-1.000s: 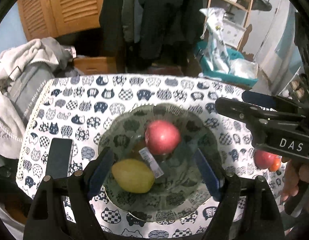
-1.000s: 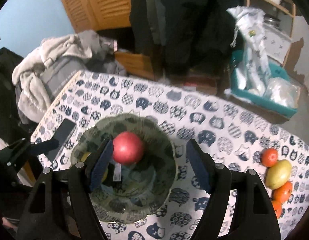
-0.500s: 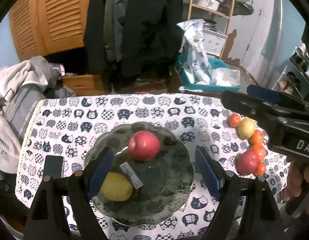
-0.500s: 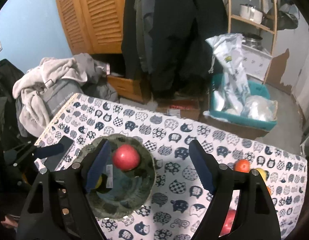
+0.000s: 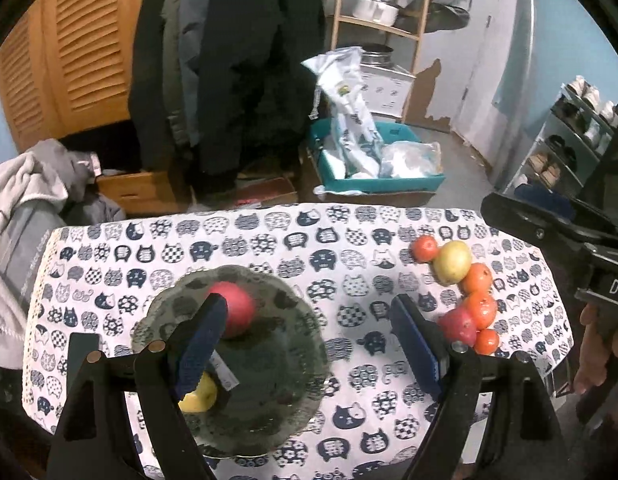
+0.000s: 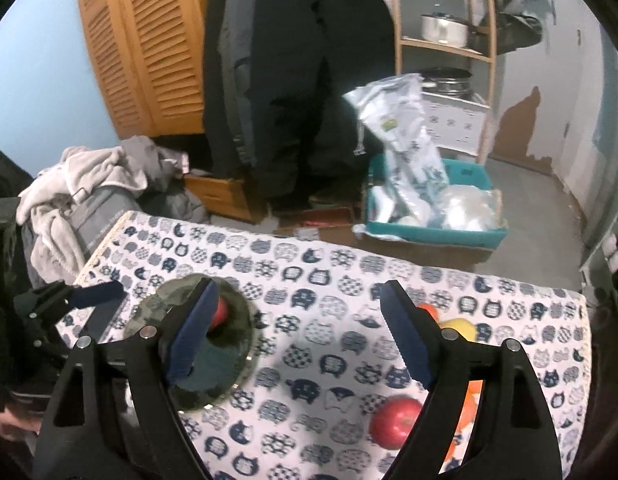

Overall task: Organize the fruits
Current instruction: 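Withdraw both open tools from the bowl back toward the fruit cluster, then move the left tool toward the other red apple while the right tool approaches a tangerine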

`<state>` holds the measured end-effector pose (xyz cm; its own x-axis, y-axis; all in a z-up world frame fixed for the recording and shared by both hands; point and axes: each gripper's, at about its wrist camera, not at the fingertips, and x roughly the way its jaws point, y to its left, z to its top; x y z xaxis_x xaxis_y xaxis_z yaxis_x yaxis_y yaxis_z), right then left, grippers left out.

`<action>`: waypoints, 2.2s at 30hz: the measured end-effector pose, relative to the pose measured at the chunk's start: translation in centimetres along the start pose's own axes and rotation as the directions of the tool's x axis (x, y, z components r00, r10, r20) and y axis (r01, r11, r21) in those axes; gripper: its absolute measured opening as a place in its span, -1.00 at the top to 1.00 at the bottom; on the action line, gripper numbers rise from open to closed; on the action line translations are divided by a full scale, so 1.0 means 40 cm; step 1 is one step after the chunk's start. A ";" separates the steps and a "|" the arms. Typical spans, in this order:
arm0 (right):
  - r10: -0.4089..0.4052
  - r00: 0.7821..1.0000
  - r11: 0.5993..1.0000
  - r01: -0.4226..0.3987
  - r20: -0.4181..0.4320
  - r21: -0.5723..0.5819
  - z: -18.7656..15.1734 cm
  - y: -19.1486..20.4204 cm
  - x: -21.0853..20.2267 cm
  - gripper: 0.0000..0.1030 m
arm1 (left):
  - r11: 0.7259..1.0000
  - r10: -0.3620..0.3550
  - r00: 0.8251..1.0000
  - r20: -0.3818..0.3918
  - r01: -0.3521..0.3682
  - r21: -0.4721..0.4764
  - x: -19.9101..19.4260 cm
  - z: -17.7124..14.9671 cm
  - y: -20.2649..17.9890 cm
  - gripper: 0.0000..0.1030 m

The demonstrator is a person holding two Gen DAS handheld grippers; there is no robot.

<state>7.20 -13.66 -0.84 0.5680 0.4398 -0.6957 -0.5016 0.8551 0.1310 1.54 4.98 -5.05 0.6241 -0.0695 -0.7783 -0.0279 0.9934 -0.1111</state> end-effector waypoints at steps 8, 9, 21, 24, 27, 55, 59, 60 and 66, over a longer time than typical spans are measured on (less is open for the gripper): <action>-0.058 0.998 0.997 0.057 0.019 0.043 -0.036 -0.101 -0.050 -0.62 | 0.998 -0.034 0.999 0.011 0.033 0.044 0.006 0.022 -0.078 -0.65; -0.065 0.998 0.997 0.064 0.021 0.050 -0.041 -0.115 -0.056 -0.62 | 0.998 -0.038 0.999 0.014 0.037 0.052 0.007 0.024 -0.089 -0.65; -0.137 0.991 0.982 0.137 -0.006 0.129 -0.102 -0.260 -0.087 -0.62 | 0.988 -0.090 0.996 -0.020 0.092 0.128 0.050 0.036 -0.218 -0.65; -0.143 0.990 0.979 0.144 -0.014 0.142 -0.117 -0.286 -0.091 -0.62 | 0.984 -0.111 0.993 -0.042 0.116 0.136 0.069 0.034 -0.246 -0.65; -0.150 0.988 0.977 0.153 -0.028 0.148 -0.130 -0.308 -0.088 -0.62 | 0.981 -0.113 0.992 -0.055 0.120 0.155 0.090 0.028 -0.272 -0.65; -0.182 0.948 0.935 0.250 -0.261 0.254 -0.310 -0.504 0.041 -0.62 | 0.949 -0.140 0.928 -0.346 0.225 0.220 0.374 -0.083 -0.448 -0.68; -0.159 0.943 0.933 0.240 -0.292 0.268 -0.339 -0.520 0.064 -0.62 | 0.949 -0.133 0.917 -0.376 0.227 0.218 0.408 -0.099 -0.464 -0.68; -0.159 0.941 0.933 0.242 -0.298 0.266 -0.343 -0.522 0.068 -0.62 | 0.949 -0.133 0.915 -0.382 0.228 0.216 0.415 -0.103 -0.466 -0.68; -0.159 0.939 0.926 0.249 -0.306 0.284 -0.358 -0.542 0.072 -0.63 | 0.948 -0.127 0.902 -0.412 0.233 0.217 0.460 -0.123 -0.483 -0.68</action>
<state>10.38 -34.87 -15.81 0.4131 0.1933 -0.8899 -0.1376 0.9792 0.1488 9.71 -15.93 -20.27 0.2450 -0.2266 -0.9427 0.2879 0.9454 -0.1525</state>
